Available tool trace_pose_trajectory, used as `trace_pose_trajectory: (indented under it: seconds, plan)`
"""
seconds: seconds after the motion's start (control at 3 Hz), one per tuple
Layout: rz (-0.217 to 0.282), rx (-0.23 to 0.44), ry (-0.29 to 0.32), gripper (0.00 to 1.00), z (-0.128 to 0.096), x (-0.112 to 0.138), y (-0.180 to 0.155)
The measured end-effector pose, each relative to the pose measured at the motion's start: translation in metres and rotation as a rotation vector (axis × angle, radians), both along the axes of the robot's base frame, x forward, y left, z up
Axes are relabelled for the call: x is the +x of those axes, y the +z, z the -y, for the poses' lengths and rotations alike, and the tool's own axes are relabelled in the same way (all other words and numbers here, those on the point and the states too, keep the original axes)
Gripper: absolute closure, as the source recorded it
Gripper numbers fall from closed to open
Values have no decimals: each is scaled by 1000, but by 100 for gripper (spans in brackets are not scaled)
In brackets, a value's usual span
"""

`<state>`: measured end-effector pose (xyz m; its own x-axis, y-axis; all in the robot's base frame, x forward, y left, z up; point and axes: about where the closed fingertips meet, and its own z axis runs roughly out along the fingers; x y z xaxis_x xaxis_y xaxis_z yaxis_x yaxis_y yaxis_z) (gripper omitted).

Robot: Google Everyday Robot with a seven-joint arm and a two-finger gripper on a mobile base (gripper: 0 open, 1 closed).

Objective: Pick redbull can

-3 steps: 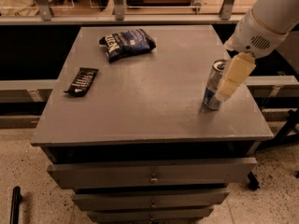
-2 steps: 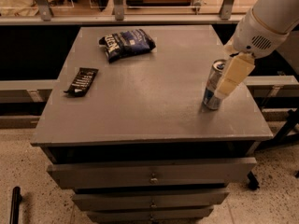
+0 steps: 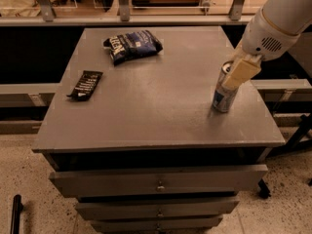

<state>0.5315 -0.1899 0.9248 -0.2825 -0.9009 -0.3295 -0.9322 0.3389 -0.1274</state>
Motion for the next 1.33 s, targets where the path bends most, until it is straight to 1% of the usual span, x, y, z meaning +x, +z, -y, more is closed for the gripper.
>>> trace_pose_trajectory:
  seconds: [0.33,0.67,1.0,1.33]
  plan:
    - [3,0,1,87,-1,0,0]
    - [17,56,40,100,-7,-1,19]
    - [50,196,84,100,-16,2,51]
    - [71,326,113,100,-23,3,70]
